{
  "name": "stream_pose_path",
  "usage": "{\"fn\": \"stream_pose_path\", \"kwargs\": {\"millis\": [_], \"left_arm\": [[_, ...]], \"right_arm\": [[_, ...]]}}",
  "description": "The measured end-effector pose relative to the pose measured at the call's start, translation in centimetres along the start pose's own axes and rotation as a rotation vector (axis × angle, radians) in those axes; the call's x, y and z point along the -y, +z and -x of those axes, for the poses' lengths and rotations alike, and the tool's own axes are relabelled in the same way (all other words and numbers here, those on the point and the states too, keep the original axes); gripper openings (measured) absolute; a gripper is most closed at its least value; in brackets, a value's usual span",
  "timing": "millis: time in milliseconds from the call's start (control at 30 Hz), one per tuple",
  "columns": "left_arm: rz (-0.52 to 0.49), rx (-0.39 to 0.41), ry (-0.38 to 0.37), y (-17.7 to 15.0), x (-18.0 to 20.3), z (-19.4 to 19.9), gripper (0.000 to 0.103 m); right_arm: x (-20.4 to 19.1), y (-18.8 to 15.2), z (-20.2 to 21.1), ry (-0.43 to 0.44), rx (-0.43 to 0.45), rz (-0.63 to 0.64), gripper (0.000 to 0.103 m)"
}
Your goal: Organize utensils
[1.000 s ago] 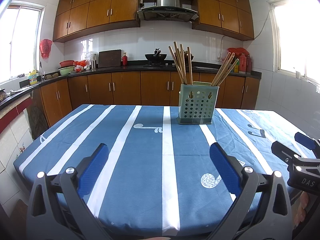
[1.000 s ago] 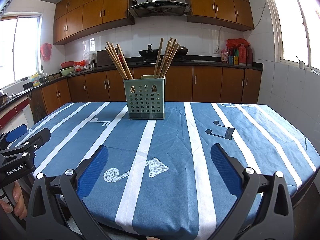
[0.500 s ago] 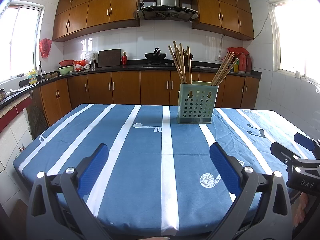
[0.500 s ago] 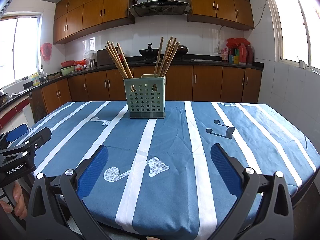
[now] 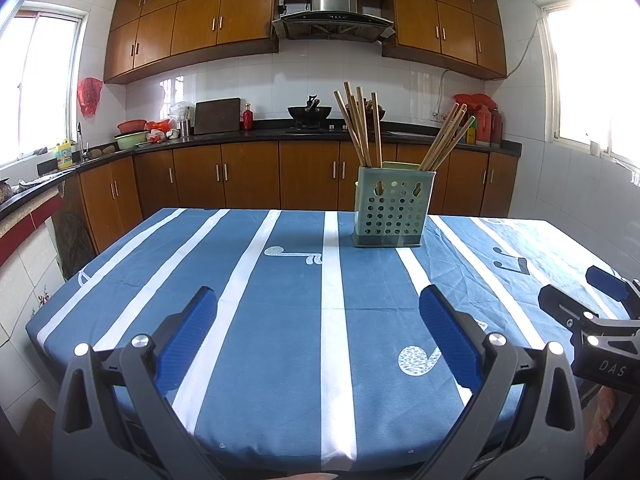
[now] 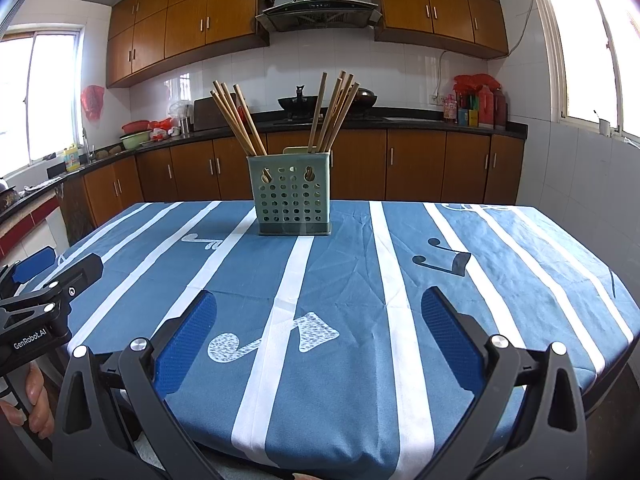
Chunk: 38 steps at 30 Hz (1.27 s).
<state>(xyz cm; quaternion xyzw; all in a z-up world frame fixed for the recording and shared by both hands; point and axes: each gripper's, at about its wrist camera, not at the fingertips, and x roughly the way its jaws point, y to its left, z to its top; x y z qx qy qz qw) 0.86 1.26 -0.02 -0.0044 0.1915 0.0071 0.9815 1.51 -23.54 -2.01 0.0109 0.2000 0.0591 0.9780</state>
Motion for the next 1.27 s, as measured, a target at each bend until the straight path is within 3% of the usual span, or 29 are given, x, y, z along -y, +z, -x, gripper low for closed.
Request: {"fn": "stream_pose_path", "kwargs": {"millis": [1267], "left_arm": [[0.007,-0.011,-0.004,-0.25,0.31,-0.11,0.099]], "right_arm": [[-0.08,-0.23,-0.14,-0.001,-0.003,-0.006,0.101]]}}
